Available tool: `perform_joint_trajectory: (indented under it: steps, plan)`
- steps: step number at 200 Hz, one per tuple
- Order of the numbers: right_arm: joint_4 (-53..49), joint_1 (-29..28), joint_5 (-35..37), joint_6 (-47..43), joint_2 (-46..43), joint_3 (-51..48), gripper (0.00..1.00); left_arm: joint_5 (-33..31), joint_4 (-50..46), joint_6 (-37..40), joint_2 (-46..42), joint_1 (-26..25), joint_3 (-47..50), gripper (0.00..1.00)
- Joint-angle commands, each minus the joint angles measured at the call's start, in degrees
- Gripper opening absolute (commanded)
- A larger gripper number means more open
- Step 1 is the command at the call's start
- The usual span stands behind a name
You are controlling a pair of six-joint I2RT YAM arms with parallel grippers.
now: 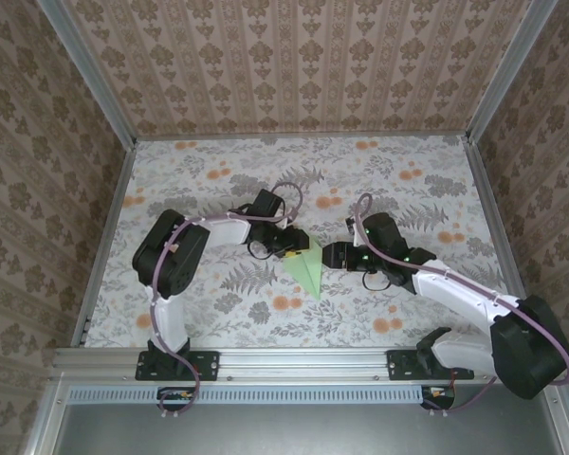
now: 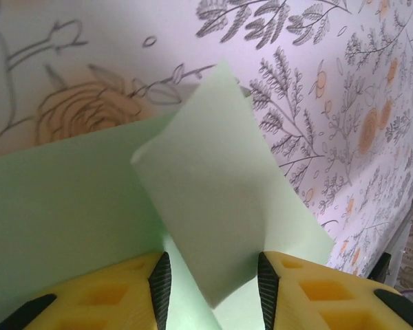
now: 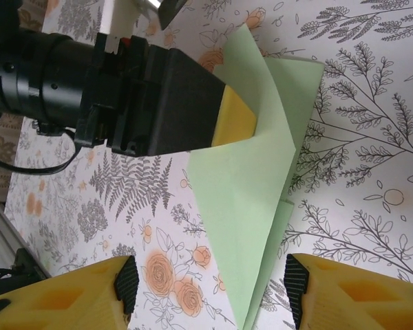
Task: Fold a paper plane with a square sheet of paper (fold left side to right side)
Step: Turn over the paper at the center of the table.
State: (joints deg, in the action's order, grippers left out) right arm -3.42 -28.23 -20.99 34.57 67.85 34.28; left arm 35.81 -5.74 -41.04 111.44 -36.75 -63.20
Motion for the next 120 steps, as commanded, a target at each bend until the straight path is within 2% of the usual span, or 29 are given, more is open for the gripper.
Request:
perform_joint_trajectory:
  steps: [1, 31, 49, 64, 91, 120]
  plan:
    - [-1.38, 1.44, -3.87, 0.16, -1.59, -1.35, 0.63, 0.66, 0.19, -0.73, 1.4, -0.75, -2.81, 0.39]
    - [0.72, 4.27, -8.85, 1.48, -1.85, -3.39, 0.69, 0.66, 0.26, 0.12, 0.48, -0.7, -4.39, 0.16]
    - [3.96, 6.26, -12.71, 2.97, -1.87, -4.85, 0.83, 0.35, -0.38, 1.52, -2.81, 0.11, -4.55, 0.09]
    - [6.04, 7.24, -15.56, 3.51, -1.48, -5.15, 0.99, -0.04, -0.94, 2.27, -6.47, 1.54, -4.22, 0.07]
    - [11.39, 7.44, -22.94, 4.79, 1.55, -4.41, 1.0, 0.66, -0.69, 1.13, -13.47, 4.92, -3.88, 0.07]
    - [23.59, 6.36, -29.66, 10.52, 6.52, -4.95, 1.0, 3.21, 0.23, -1.22, -18.49, 7.03, -4.89, 0.07]
